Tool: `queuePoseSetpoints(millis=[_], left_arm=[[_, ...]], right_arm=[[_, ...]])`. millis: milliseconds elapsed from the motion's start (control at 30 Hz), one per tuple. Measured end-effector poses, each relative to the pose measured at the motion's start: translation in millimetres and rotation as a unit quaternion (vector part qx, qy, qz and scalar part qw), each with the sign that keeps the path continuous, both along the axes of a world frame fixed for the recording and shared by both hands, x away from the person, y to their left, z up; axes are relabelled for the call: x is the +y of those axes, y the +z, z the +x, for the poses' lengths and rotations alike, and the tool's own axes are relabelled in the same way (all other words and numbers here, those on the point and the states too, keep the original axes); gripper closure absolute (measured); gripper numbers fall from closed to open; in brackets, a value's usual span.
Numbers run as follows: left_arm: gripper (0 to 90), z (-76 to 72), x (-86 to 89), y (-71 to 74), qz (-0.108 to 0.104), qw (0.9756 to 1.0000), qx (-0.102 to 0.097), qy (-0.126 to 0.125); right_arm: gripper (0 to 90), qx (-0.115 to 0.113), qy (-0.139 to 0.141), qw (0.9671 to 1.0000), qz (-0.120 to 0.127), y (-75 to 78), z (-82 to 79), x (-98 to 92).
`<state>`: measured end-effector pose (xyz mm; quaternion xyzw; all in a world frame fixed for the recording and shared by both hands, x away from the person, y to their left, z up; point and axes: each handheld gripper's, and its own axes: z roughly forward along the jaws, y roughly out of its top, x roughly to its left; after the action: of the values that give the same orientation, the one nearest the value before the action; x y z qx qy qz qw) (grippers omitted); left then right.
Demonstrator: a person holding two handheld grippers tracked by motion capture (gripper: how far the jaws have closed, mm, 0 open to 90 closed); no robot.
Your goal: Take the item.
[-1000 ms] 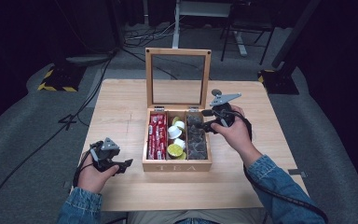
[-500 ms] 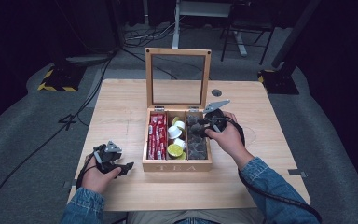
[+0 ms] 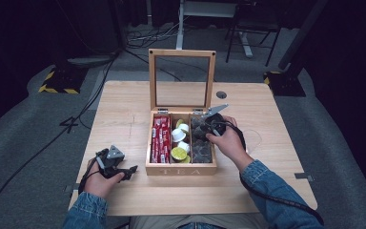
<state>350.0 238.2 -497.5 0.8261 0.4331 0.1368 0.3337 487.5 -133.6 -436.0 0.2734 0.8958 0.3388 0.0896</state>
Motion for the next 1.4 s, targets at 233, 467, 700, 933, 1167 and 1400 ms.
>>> queuePoseSetpoints(millis=[233,467,700,933,1167,1400], left_arm=[[25.6,0.6,-1.3,-3.5,0.007,0.9998,-0.017,-0.008],[23.1,2.0,-1.0,-5.7,0.005,0.9995,-0.027,-0.013],[22.9,2.5,-1.0,-5.8,0.006,0.9995,-0.029,-0.012],[22.7,2.7,-0.9,-5.9,0.005,0.9995,-0.028,-0.014],[17.1,3.9,-1.7,-6.1,0.009,0.9993,-0.025,-0.026],[16.2,4.4,-1.9,-6.2,0.007,0.9995,-0.022,-0.023]], right_arm=[[64.5,-0.004,0.000,1.0000,0.001,-2.4,0.7,0.9],[71.9,-0.011,0.000,0.9999,0.013,1.5,-2.1,-2.1],[72.2,-0.019,0.003,0.9993,0.032,7.7,-5.2,-4.4],[72.2,-0.026,0.009,0.9983,0.052,15.9,-9.5,-6.2],[72.1,-0.034,0.016,0.9965,0.074,29.0,-16.8,-13.0],[72.1,-0.049,0.019,0.9950,0.085,48.1,-27.2,-25.3]])
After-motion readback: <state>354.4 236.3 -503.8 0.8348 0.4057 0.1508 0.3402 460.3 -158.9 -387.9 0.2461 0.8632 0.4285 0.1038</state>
